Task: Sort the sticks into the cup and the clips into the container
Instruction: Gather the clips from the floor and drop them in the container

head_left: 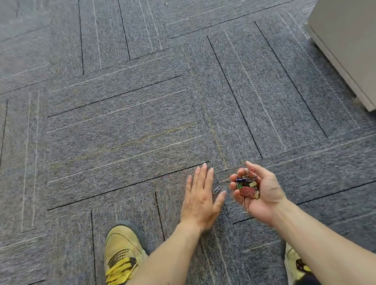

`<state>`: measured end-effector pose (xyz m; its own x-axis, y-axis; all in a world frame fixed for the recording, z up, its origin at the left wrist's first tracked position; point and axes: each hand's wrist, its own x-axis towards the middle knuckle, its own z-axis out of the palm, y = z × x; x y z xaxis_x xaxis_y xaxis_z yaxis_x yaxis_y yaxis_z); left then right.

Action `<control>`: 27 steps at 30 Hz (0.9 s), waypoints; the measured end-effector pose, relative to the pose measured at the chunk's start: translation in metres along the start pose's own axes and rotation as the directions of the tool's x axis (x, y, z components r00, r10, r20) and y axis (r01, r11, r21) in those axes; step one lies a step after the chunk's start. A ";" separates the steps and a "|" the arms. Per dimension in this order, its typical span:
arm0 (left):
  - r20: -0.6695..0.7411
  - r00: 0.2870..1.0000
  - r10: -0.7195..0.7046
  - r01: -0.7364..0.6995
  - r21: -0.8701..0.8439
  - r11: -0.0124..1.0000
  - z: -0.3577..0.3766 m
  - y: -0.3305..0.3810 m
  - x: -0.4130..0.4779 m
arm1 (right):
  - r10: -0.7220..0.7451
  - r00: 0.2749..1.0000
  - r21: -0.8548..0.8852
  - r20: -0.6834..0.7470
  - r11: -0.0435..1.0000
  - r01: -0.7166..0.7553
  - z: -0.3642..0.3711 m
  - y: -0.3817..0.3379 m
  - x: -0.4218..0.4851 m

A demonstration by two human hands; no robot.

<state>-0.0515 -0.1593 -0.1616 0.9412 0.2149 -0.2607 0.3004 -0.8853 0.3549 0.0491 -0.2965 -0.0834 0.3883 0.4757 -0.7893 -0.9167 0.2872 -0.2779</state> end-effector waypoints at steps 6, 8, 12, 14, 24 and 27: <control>-0.062 0.957 0.282 -0.272 0.133 0.953 0.002 -0.019 0.010 | -0.007 1.000 -0.007 -0.029 1.000 0.006 0.000 0.000 -0.002; -0.111 0.930 0.351 -0.334 0.148 0.931 0.011 -0.024 0.003 | -0.001 0.999 -0.008 -0.034 1.000 0.001 0.001 0.000 -0.002; -0.296 0.865 0.405 -0.374 0.156 0.914 0.019 -0.032 -0.006 | -0.012 0.999 -0.021 -0.030 1.000 0.011 -0.001 0.000 -0.002; -0.320 0.865 0.387 -0.332 0.214 0.919 0.016 -0.030 -0.005 | -0.020 0.999 -0.038 -0.028 0.999 0.019 -0.002 0.001 -0.002; -0.291 0.864 0.412 -0.318 0.319 0.893 0.004 -0.022 0.015 | -0.024 0.998 -0.033 -0.050 0.999 0.023 -0.001 0.003 0.000; -0.230 0.881 0.414 -0.331 0.326 0.886 -0.004 -0.019 0.025 | -0.029 0.998 -0.032 -0.061 0.999 0.027 -0.002 0.003 0.001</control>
<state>-0.0328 -0.1349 -0.1710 0.9889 -0.0825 0.1238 -0.0961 -0.9895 0.1083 0.0466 -0.2969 -0.0860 0.4084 0.4152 -0.8129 -0.9083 0.2736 -0.3166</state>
